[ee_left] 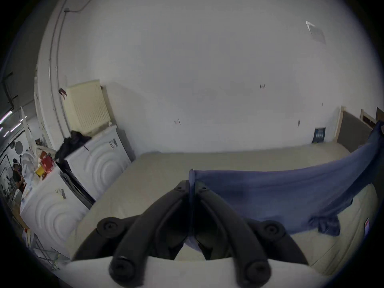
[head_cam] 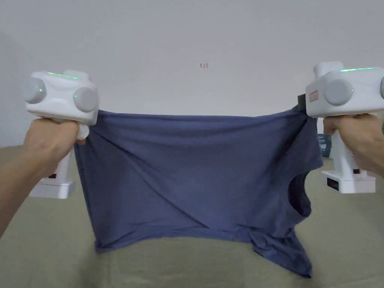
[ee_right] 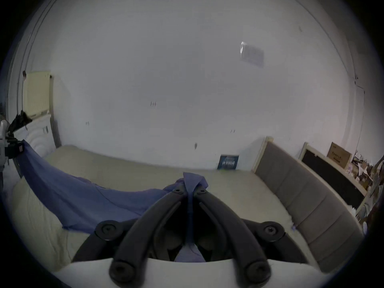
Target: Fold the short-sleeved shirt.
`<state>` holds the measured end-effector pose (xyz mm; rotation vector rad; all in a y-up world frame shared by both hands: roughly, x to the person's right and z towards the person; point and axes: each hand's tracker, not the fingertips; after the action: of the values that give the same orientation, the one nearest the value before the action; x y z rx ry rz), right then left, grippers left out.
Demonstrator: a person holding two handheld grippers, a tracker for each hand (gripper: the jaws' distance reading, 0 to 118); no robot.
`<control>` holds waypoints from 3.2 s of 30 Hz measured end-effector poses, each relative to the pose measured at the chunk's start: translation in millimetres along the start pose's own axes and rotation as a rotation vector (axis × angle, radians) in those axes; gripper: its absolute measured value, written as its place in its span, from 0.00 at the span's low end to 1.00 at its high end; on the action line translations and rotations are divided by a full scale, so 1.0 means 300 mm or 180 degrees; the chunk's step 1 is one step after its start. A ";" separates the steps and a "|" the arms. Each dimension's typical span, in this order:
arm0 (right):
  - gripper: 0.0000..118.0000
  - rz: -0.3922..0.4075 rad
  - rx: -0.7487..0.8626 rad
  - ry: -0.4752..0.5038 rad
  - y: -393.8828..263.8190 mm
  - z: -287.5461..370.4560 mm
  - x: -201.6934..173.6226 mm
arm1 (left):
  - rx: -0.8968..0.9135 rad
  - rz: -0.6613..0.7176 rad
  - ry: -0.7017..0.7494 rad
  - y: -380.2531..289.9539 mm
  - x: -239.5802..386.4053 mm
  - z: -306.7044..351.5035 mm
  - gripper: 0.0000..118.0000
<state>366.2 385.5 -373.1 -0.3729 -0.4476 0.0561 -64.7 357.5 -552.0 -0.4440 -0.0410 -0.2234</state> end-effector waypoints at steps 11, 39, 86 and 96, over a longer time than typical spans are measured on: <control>0.04 -0.0116 -0.0505 0.0300 -0.557 0.146 0.001 | -0.0422 -0.0061 -0.0269 -0.548 -0.018 0.097 0.03; 0.04 -0.0182 -0.1275 0.0625 -1.348 0.960 0.141 | -0.1111 0.0056 -0.0753 -1.341 -0.275 0.821 0.03; 0.00 -0.0160 -0.1462 0.0556 -1.408 1.065 0.179 | -0.1481 0.0224 -0.0948 -1.463 -0.299 0.757 0.03; 0.43 0.0077 -0.1743 0.0651 -1.486 0.957 0.110 | -0.1446 0.0175 -0.0938 -1.455 -0.288 0.776 0.03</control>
<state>259.1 72.4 42.5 -0.9136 -0.2495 -0.0836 -244.2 91.6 -165.6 -0.9274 -0.2700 -0.1098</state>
